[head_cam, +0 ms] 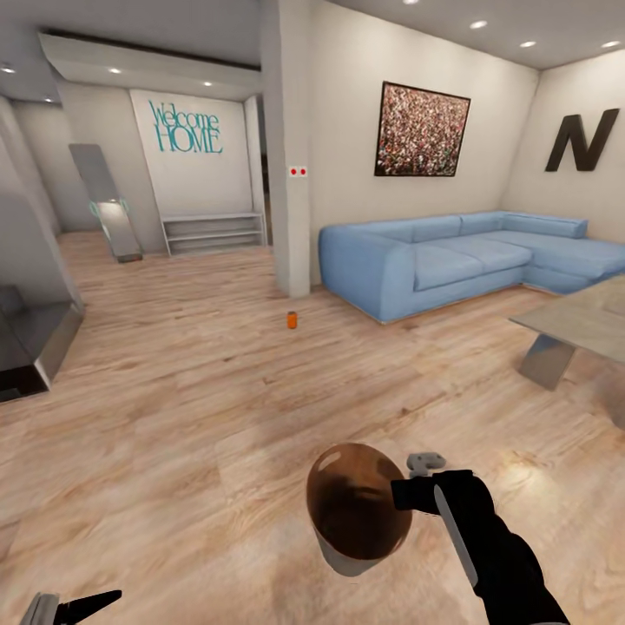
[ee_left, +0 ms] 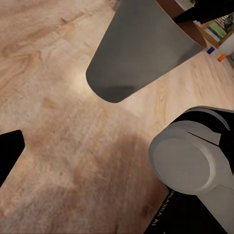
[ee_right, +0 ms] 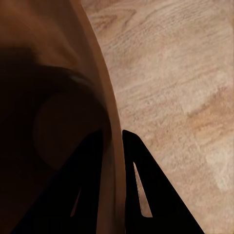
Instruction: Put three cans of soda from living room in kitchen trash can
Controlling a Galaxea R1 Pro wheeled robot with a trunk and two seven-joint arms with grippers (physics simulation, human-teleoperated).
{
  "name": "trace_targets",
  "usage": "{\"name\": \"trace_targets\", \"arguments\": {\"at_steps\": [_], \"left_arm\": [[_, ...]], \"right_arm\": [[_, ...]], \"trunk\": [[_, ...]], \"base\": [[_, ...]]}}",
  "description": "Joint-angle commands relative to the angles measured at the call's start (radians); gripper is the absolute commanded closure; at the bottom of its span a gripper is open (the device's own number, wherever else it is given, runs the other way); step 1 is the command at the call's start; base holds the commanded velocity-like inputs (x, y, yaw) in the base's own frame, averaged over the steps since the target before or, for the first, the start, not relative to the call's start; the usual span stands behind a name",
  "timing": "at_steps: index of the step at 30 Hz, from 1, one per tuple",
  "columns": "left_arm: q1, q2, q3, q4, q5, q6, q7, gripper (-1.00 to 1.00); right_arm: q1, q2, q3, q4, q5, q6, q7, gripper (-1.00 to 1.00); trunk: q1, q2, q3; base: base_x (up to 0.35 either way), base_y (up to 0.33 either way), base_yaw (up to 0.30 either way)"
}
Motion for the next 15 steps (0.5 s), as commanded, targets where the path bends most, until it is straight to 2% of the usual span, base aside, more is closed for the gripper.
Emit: {"name": "trace_targets", "arguments": {"at_steps": [1,15], "left_arm": [[0.000,0.000,0.000,0.000,0.000,0.000,0.000,-1.00],[0.000,0.000,0.000,0.000,0.000,0.000,0.000,-1.00]], "right_arm": [[0.000,-0.001,0.000,0.000,-0.021,0.001,0.004,1.00],[0.000,0.001,0.000,0.000,-0.021,0.001,0.004,1.00]], "trunk": [[0.000,0.000,0.000],[0.000,0.000,0.000]], "base": [[0.317,0.212,0.000],[0.317,0.212,0.000]]}}
